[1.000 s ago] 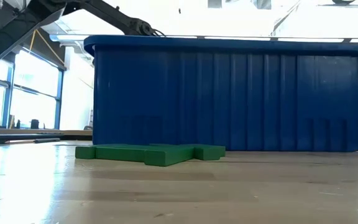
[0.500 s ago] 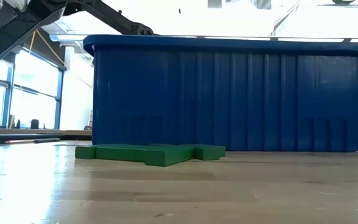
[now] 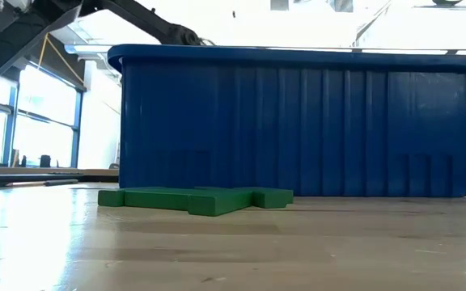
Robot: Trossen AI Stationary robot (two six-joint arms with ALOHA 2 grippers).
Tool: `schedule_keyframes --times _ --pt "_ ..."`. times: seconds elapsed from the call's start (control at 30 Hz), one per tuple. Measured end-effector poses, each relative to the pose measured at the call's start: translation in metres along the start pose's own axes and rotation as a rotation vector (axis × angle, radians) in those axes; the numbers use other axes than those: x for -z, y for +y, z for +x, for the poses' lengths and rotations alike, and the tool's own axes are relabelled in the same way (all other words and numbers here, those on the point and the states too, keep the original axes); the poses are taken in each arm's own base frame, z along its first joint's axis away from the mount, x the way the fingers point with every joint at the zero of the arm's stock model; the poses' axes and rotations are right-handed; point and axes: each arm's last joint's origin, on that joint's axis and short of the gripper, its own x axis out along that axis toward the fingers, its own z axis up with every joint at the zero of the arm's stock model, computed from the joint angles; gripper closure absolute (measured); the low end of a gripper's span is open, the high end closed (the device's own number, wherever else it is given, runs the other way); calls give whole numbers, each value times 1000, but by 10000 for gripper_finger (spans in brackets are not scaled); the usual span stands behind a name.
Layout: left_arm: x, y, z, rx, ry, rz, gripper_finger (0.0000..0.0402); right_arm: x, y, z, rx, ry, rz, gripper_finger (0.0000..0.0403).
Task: Sort blocks
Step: Put the green block into the blue bin with the other green block
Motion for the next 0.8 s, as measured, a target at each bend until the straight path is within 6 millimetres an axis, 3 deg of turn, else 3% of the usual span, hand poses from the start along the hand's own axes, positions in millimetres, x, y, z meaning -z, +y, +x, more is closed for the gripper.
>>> schedule_keyframes --times 0.2,0.37,0.47,0.57,0.7,0.8 --pt "0 -14 -76 88 -115 166 205 0 0 0 -1 1 -2 231" --pt "38 -36 -161 136 -196 449 204 0 0 0 -1 1 10 231" --pt "84 -51 -200 195 -236 605 204 1 0 0 1 3 24 231" --pt "146 -61 -223 302 -241 760 204 1 0 0 1 3 28 231" --pt "245 -62 -232 471 -299 863 204 1 0 0 1 3 28 231" --pt "319 -53 -221 591 -363 901 204 1 0 0 1 3 20 231"
